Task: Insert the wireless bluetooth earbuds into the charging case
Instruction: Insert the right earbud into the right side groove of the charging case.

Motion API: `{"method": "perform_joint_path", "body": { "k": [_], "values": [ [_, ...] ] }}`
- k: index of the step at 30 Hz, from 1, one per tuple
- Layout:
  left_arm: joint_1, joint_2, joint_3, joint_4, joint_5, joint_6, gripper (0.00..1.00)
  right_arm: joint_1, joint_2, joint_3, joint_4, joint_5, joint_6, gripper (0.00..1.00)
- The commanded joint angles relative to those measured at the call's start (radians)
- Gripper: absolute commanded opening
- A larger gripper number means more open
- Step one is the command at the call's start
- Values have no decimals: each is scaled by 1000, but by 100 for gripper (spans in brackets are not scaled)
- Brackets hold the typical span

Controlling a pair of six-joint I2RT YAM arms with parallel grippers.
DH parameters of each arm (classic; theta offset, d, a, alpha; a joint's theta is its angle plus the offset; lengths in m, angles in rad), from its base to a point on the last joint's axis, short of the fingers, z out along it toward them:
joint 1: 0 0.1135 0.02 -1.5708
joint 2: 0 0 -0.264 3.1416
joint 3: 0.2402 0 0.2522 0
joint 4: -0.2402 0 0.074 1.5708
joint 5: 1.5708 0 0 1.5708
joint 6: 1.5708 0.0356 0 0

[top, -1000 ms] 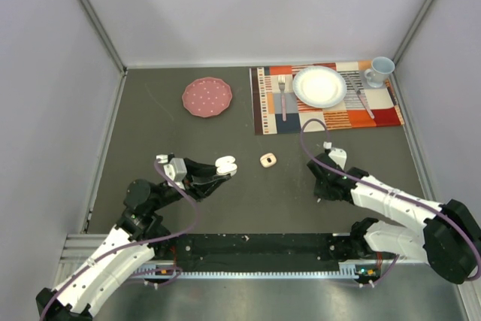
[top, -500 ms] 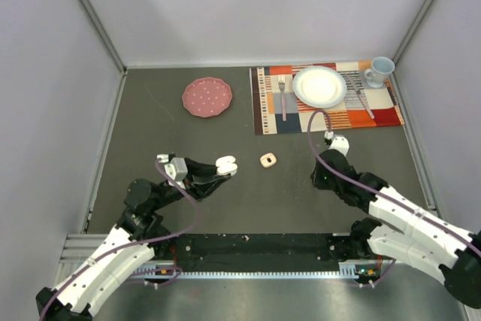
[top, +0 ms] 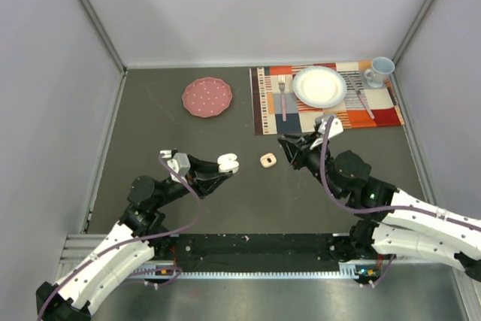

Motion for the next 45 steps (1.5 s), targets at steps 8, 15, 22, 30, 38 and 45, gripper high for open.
{"method": "perform_joint_path", "body": {
  "k": [8,15,22,30,38,45],
  "values": [
    [-18,21,27,118,-48,8,0,231,114,69,427,182,-249,0],
    [-34,22,28,132,-69,56,0,349,218,75,615,247,-393,0],
    [-41,9,28,130,-74,89,0,394,294,115,642,204,-384,0],
    [-49,-19,24,133,-76,103,0,395,331,150,586,124,-355,0],
    [-52,-41,18,136,-71,134,0,395,358,169,518,54,-323,0],
    [-54,-45,27,141,-69,140,0,395,392,178,491,43,-324,0]
  ]
}}
